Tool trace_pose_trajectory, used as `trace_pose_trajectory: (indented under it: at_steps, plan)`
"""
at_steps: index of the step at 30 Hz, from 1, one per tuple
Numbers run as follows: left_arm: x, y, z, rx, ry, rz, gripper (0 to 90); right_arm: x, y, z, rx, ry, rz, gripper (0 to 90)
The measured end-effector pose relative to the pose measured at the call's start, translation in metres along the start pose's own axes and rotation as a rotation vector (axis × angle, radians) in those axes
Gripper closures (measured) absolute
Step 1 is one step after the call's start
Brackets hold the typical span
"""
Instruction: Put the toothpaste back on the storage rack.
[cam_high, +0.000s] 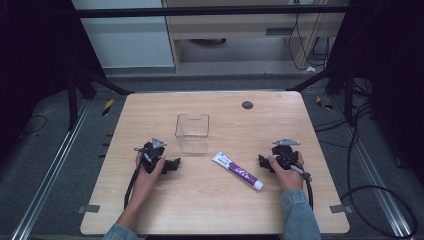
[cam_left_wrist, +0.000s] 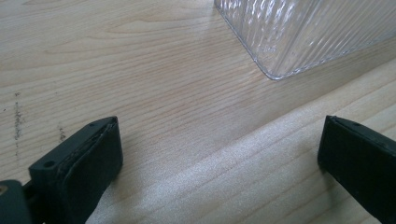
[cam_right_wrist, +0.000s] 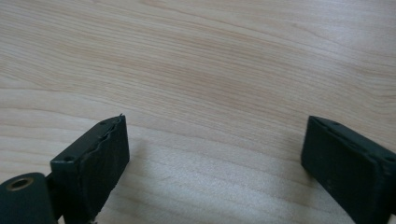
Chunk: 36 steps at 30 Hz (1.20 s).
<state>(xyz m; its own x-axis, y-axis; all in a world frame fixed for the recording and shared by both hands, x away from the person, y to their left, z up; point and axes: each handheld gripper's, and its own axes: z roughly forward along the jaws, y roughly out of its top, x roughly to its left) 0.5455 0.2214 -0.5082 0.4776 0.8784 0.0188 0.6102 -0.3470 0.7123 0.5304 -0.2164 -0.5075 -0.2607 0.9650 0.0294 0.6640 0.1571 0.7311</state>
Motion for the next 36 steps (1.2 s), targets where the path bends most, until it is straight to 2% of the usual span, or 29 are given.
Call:
trace_pose_trajectory:
  at_steps: [2,6,10,12,13,15,16,22,25,30,34,36]
  plan:
    - [0.000,0.000,0.000,0.000,0.000,0.000,0.0,0.000,0.001,-0.003,-0.004,0.006,-0.005,8.8]
    - [0.000,0.000,0.000,0.000,0.000,-0.001,0.0,0.007,0.007,-0.021,0.005,0.017,-0.064,10.9]
    - [0.000,0.000,0.000,0.000,0.001,-0.001,0.0,0.018,0.014,-0.041,-0.005,0.071,-0.100,15.1]
    - [0.000,0.000,0.000,0.000,0.001,0.000,0.0,0.029,0.018,-0.051,0.006,0.121,-0.140,18.9]
    - [0.000,0.000,0.000,0.001,0.001,-0.001,0.0,0.029,0.018,-0.051,0.006,0.121,-0.140,18.9]
    - [0.000,0.000,0.000,0.000,0.001,-0.001,0.0,0.043,0.022,-0.057,0.033,0.155,-0.197,22.4]
    - [0.000,0.000,0.000,0.001,0.001,-0.001,0.0,0.043,0.022,-0.057,0.033,0.155,-0.197,22.4]
    - [0.000,0.000,0.000,0.000,0.001,-0.001,0.0,0.068,0.031,-0.061,0.103,0.176,-0.308,27.9]
    - [0.000,0.000,0.000,0.000,0.001,-0.001,0.0,0.076,0.036,-0.060,0.127,0.182,-0.346,30.9]
    - [-0.001,0.000,0.000,0.000,0.004,-0.005,0.0,0.084,0.043,-0.052,0.170,0.197,-0.369,36.3]
    - [-0.001,0.000,0.000,-0.001,0.004,-0.007,0.0,0.094,0.048,-0.046,0.206,0.231,-0.392,42.5]
    - [-0.001,0.000,0.000,-0.001,0.004,-0.007,0.0,0.096,0.049,-0.045,0.214,0.229,-0.401,43.2]
